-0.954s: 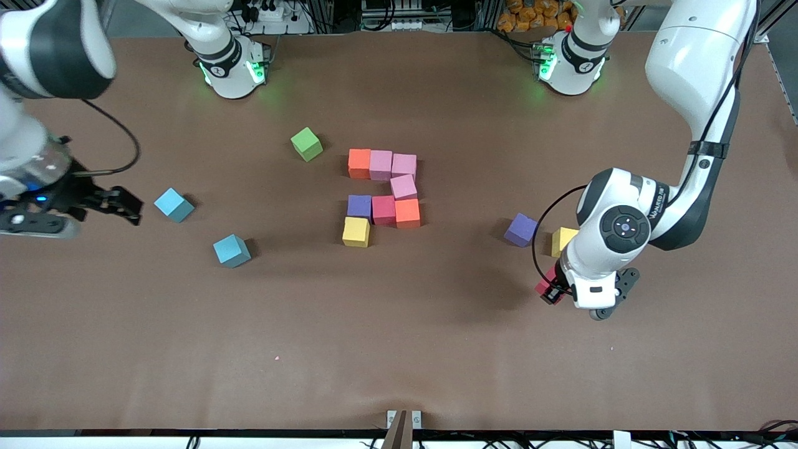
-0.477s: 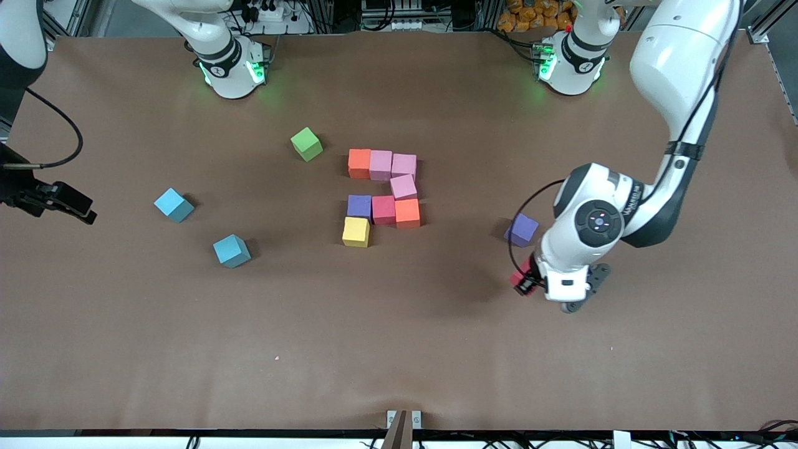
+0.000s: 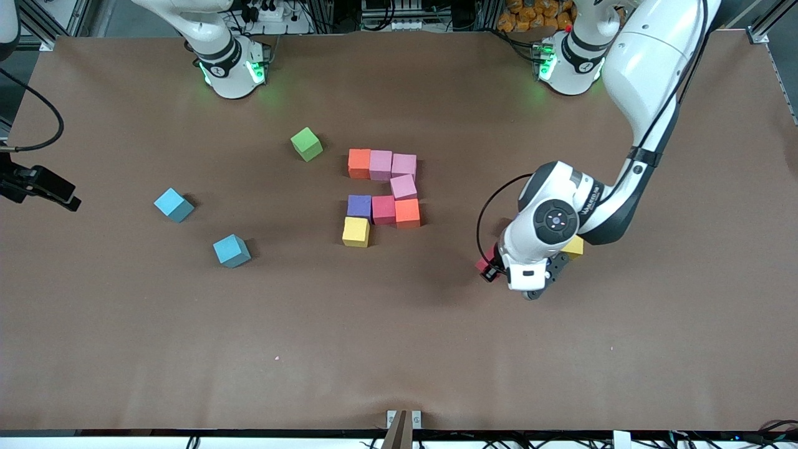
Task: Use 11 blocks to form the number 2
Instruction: 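Grasp the cyan block with the right gripper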
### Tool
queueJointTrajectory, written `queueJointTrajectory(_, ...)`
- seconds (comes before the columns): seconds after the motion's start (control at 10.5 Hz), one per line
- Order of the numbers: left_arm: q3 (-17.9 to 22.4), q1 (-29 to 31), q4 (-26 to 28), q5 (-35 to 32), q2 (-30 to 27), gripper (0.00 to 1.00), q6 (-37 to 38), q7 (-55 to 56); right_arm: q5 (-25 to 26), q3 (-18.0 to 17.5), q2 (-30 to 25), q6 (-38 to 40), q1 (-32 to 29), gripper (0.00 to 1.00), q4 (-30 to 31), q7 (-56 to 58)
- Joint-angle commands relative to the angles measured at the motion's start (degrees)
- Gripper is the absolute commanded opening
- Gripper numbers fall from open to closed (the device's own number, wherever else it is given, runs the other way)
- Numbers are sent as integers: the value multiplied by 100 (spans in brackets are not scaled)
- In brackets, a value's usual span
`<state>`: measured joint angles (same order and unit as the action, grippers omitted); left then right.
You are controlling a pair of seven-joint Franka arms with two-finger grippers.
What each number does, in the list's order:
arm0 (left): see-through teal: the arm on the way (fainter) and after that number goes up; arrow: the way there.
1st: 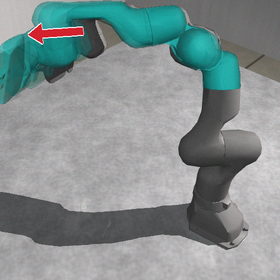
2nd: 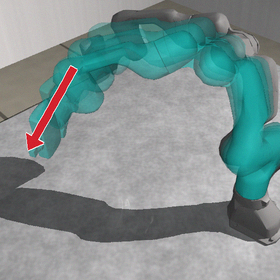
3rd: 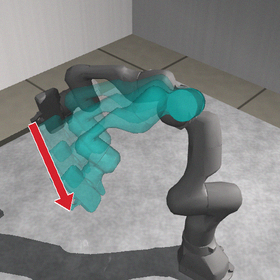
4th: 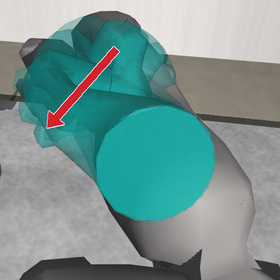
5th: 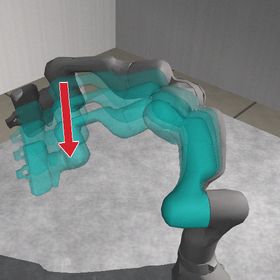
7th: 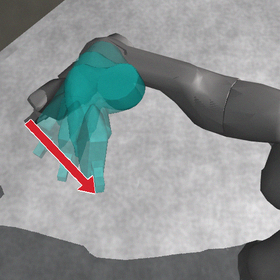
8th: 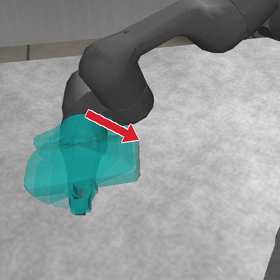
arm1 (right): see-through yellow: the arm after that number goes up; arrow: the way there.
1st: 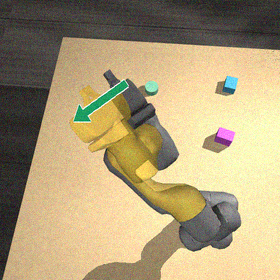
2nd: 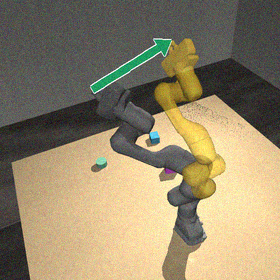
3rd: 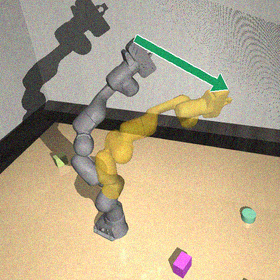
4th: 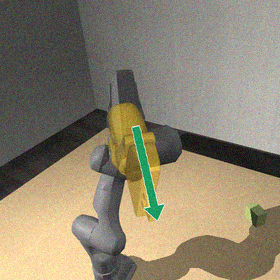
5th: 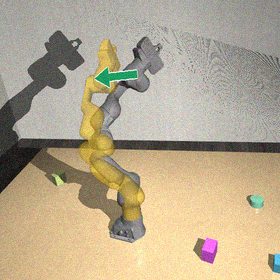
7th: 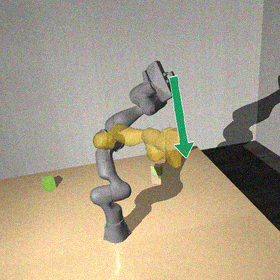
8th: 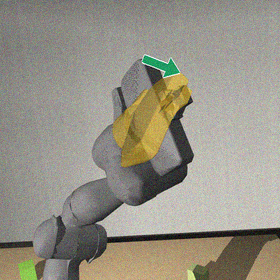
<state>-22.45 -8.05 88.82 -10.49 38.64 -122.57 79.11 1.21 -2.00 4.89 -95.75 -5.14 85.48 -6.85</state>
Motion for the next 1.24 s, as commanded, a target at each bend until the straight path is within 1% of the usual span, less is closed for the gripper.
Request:
queueJointTrajectory(0.0,21,-214,30,152,3,0,242,358,-59,51,-23,144,-66,100,-84,44)
queueJointTrajectory(0.29,22,-232,39,144,12,0,251,377,-77,51,-6,153,-189,100,-6,235)
queueJointTrajectory(0.38,22,-232,30,144,21,0,251,368,-120,25,229,-47,-59,100,108,437)
queueJointTrajectory(0.48,22,-232,30,135,30,0,251,324,-121,25,414,-650,177,100,431,457)
queueJointTrajectory(0.57,22,-223,13,135,47,0,251,307,-95,25,434,-1848,380,100,1235,466)
queueJointTrajectory(0.67,22,-232,12,126,47,0,251,298,-68,25,460,-2565,539,100,1756,474)
queueJointTrajectory(0.86,22,-145,-23,74,30,0,251,219,-68,25,775,-3035,785,100,2129,492)
queueJointTrajectory(0.95,65,-83,-40,65,4,0,251,53,-59,25,933,-3447,1004,100,2296,736)
queueJointTrajectory(1.05,92,-13,-40,64,-5,0,251,-166,-59,25,1126,-3694,1171,100,2402,1164)
queueJointTrajectory(1.15,92,101,-58,73,3,0,242,-255,-68,25,1198,-4001,1295,100,2664,1256)
